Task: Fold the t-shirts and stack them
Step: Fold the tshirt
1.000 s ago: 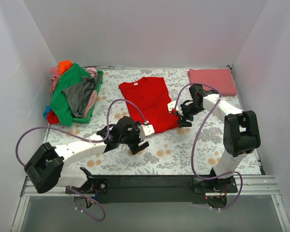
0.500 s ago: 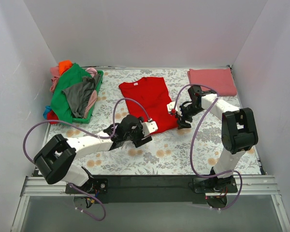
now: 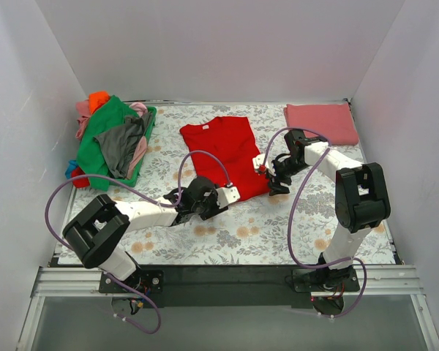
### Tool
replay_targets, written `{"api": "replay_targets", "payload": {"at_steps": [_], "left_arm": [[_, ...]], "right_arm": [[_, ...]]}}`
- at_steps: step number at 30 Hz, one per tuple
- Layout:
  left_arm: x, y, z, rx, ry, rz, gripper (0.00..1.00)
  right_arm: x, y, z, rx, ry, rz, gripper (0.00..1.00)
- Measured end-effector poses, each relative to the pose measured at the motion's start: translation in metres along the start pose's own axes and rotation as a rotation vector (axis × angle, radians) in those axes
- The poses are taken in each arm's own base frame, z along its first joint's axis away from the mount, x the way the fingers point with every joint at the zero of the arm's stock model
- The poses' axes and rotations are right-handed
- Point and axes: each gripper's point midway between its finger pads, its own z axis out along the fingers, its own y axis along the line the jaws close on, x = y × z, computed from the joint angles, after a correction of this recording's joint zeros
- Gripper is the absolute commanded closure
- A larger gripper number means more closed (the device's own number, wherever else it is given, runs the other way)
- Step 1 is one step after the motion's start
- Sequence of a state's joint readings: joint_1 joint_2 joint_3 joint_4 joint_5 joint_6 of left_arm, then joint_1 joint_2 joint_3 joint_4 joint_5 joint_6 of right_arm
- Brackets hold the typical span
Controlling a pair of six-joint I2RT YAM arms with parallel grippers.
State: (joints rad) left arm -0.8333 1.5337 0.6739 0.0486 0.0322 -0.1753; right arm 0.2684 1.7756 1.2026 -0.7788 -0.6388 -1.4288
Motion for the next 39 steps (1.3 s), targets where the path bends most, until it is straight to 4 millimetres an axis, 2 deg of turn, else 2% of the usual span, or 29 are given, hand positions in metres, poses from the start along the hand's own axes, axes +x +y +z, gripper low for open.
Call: {"api": "replay_targets", "payload": {"at_steps": [9, 16, 19, 20, 22, 25, 29, 33, 35, 39], "left_arm": [[0.001, 0.005, 0.000, -0.028, 0.008, 0.000, 0.62], [0.004, 0.006, 0.004, -0.049, 0.024, 0.006, 0.57], [0.003, 0.008, 0.006, -0.061, 0.017, 0.007, 0.59], [0.002, 0.008, 0.006, -0.063, 0.016, 0.008, 0.60], [0.002, 0.009, 0.007, -0.068, 0.017, 0.006, 0.67], [0.003, 0.009, 0.009, -0.074, 0.017, 0.006, 0.79], [0.005, 0.008, 0.011, -0.077, 0.028, 0.010, 1.00], [0.004, 0.004, 0.011, -0.066, 0.025, 0.017, 1.00], [0.003, -0.002, 0.008, -0.045, 0.024, 0.019, 1.00], [0.000, -0.040, -0.012, 0.087, 0.001, 0.020, 1.00]], "right_arm": [[0.008, -0.002, -0.001, 0.007, 0.056, -0.016, 0.30], [0.019, -0.010, 0.003, 0.015, 0.153, -0.091, 0.32], [0.022, -0.010, 0.011, 0.001, 0.168, -0.102, 0.37], [0.024, -0.009, 0.016, -0.011, 0.175, -0.099, 0.42], [0.027, -0.008, 0.023, -0.029, 0.182, -0.092, 0.52], [0.027, -0.012, 0.024, -0.017, 0.187, -0.092, 0.62], [0.026, -0.017, 0.025, 0.001, 0.186, -0.095, 0.98], [0.026, -0.015, 0.026, 0.011, 0.179, -0.091, 0.99], [0.025, -0.008, 0.025, 0.011, 0.170, -0.093, 0.99], [0.026, 0.036, 0.020, -0.045, 0.153, -0.066, 0.99]]}}
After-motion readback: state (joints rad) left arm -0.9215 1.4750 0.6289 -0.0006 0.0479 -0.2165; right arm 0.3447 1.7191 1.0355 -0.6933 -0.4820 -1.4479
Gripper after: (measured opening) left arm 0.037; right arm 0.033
